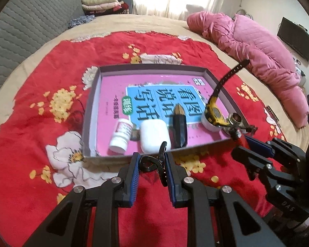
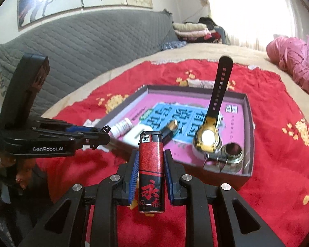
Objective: Organize rigid objects
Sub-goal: 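Lift the lighter over the box with the right tool while the left tool carries the clip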
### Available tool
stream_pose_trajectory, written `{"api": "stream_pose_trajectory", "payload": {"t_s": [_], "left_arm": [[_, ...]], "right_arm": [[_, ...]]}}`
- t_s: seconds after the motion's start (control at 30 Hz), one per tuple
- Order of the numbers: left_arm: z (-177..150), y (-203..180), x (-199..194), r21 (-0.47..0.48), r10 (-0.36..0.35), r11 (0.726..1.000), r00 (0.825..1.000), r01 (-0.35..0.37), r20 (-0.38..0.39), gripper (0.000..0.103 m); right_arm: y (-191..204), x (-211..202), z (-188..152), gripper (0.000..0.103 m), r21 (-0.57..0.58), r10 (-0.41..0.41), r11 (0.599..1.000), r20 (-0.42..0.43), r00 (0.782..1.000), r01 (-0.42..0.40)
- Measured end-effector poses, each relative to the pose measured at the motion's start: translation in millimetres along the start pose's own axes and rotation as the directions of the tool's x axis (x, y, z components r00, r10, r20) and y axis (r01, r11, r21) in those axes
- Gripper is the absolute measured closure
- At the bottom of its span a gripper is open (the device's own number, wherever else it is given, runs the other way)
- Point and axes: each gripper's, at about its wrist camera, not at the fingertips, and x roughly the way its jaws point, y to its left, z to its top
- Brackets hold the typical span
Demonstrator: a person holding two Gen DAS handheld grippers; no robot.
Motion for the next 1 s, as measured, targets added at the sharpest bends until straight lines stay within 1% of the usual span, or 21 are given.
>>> {"api": "stream_pose_trajectory", "payload": {"t_s": [0.2, 0.5, 0.77, 0.9, 1.0], "left_arm": [[9, 4, 6, -0.013, 0.001, 1.0, 1.0, -0.001, 0.025, 0.079], [21, 10, 19, -0.024, 0.027, 0.999, 0.998, -0.025, 0.057, 0.079], [28, 10, 33, -0.014, 0.058, 0.998, 0.996, -0.057, 0.061, 0.079], [30, 10, 40, -0.009, 0.069, 0.998, 0.996, -0.069, 0.058, 0.079], [31, 11, 45, -0.006, 0.082, 0.997, 0.995, -0.081, 0.057, 0.079]], "right_arm": [[-7, -4, 11, 0.079, 0.002, -0.024, 1.0, 0.051, 0.998, 0.024], [-27, -2, 27, 0.079, 0.025, -0.051, 0.999, 0.109, 0.993, 0.049], [-32, 15, 38, 0.079, 0.028, -0.04, 0.999, 0.117, 0.992, 0.036], [-38, 26, 40, 0.079, 0.039, -0.027, 0.999, 0.106, 0.994, 0.023], [-40, 37, 39, 0.079, 0.04, -0.032, 0.999, 0.086, 0.996, 0.029]]}}
